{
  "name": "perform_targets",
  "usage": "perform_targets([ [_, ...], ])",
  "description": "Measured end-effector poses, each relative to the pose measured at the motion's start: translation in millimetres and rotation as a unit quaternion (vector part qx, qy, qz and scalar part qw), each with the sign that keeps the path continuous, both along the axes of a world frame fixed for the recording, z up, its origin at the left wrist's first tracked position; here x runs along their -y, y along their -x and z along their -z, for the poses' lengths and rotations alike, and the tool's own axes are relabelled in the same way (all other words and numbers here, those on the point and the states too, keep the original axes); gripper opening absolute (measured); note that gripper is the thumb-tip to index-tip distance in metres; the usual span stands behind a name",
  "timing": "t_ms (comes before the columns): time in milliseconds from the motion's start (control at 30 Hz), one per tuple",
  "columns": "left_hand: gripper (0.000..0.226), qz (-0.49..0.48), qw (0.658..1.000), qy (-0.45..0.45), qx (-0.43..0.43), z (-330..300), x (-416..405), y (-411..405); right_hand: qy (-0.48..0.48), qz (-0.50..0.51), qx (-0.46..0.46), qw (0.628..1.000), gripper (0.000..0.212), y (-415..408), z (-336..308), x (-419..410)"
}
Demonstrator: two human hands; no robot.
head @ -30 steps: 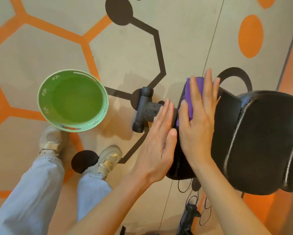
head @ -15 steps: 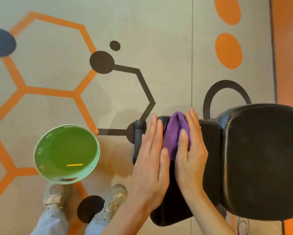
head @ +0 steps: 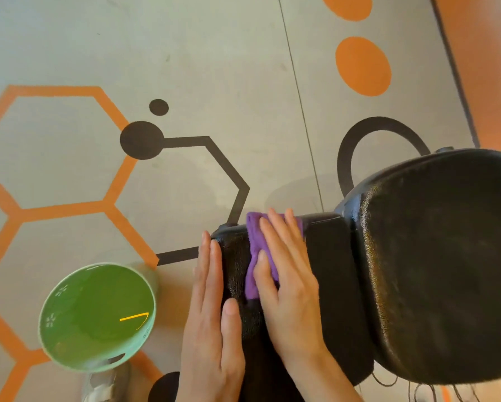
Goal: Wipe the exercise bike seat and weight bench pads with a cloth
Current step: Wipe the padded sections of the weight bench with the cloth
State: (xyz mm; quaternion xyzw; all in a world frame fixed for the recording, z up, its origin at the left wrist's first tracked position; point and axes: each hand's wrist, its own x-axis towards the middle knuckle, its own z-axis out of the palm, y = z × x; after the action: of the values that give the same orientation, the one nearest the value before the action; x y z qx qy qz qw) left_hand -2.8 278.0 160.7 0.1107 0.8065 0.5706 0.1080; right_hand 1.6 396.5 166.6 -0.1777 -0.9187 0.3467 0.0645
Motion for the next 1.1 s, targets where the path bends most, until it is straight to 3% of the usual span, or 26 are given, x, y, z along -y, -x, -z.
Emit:
perform_targets([
  [200, 0.057, 0.005, 0.998, 0.062, -0.006, 2.8, 0.5, -1.5, 0.006, 0.090, 0.012, 0.996, 0.037, 8.1, -3.0, -28.0],
  [333, 0.057, 0.026, 0.996, 0.084, -0.012, 6.8, -0.5, 0.5, -0.015, -0.047, -0.010, 0.999, 0.028, 26.1, -8.6, 10.4],
  [433, 0.058, 0.024, 0.995, 0.092, -0.017, 8.5, -0.9, 0.1, -0.035, -0.093, -0.013, 0.995, 0.030, 31.3, -7.8, 8.6],
  [633, 0.062, 0.005, 0.996, 0.085, 0.001, 3.6, -2.5, -2.7, -0.023, 0.046, 0.024, 0.998, 0.030, 13.4, -0.4, -82.2],
  [800, 0.061, 0.024, 0.994, 0.104, -0.001, 3.2, 0.8, -2.5, -0.012, 0.152, 0.001, 0.988, 0.024, 13.0, 8.5, -87.3],
  [933, 0.061, 0.060, 0.991, 0.118, 0.006, -4.8, 12.9, 5.0, -0.018, 0.164, -0.040, 0.986, 0.024, 7.9, 2.0, -80.1],
  [1100, 0.057, 0.085, 0.986, 0.144, 0.003, -14.2, 29.0, 11.5, 0.003, 0.096, -0.047, 0.994, 0.024, -4.0, -25.7, -49.6],
])
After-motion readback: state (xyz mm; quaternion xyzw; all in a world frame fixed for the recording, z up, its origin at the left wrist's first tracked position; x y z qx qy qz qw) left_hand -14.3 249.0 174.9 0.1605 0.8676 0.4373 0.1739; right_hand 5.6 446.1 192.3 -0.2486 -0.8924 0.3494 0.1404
